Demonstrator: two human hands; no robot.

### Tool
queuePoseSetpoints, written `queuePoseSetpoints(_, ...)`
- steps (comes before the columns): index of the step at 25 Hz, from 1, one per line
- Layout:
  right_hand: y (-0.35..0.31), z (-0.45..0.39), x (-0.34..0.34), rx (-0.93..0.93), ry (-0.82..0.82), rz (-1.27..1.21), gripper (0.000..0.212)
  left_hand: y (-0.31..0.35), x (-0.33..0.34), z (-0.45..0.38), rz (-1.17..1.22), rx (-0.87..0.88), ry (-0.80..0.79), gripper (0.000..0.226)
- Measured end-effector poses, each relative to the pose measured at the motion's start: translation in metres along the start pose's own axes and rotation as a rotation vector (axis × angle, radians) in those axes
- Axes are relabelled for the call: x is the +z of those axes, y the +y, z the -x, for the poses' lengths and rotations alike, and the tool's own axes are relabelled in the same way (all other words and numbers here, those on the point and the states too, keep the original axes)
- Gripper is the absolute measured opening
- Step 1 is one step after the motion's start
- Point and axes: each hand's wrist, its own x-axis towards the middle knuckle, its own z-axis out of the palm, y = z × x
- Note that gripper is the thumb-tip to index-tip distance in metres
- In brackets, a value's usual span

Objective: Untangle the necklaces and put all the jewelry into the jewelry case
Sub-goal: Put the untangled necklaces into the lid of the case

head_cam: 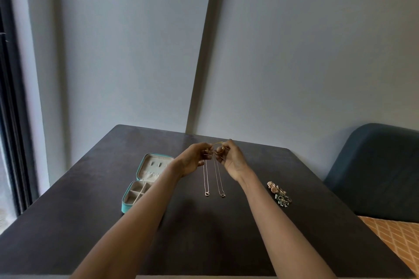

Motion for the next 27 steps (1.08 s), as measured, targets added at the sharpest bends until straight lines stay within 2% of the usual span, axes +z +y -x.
queuePoseSetpoints(4, -0.013, -0.003, 0.004, -0.060, -0.018, 0.047, 0.024, -0.006, -0.008, 0.001, 0.020, -0.057, -0.004, 0.017)
queuePoseSetpoints(10, -0.030, -0.001, 0.018, -0.066, -0.061, 0.098, 0.019, -0.004, -0.012, 0.007, 0.025, -0.070, -0.030, 0.017)
queuePoseSetpoints(17, -0.023, -0.008, 0.060, -0.089, -0.241, 0.495, 0.019, 0.001, -0.053, 0.029, 0.103, -0.048, 0.083, 0.023)
queuePoseSetpoints(20, -0.016, -0.012, 0.088, -0.117, -0.324, 0.624, 0.020, 0.012, -0.089, 0.043, 0.032, -0.046, 0.126, 0.025)
queuePoseSetpoints(23, -0.009, -0.016, 0.111, -0.100, -0.396, 0.686, 0.020, 0.024, -0.113, 0.058, -0.190, 0.108, 0.197, 0.036)
queuePoseSetpoints(25, -0.003, -0.017, 0.125, -0.080, -0.440, 0.733, 0.021, 0.031, -0.120, 0.069, -0.294, 0.238, 0.154, 0.032)
queuePoseSetpoints(27, 0.003, -0.018, 0.137, -0.061, -0.455, 0.778, 0.023, 0.035, -0.132, 0.073, -0.360, 0.285, 0.123, 0.028)
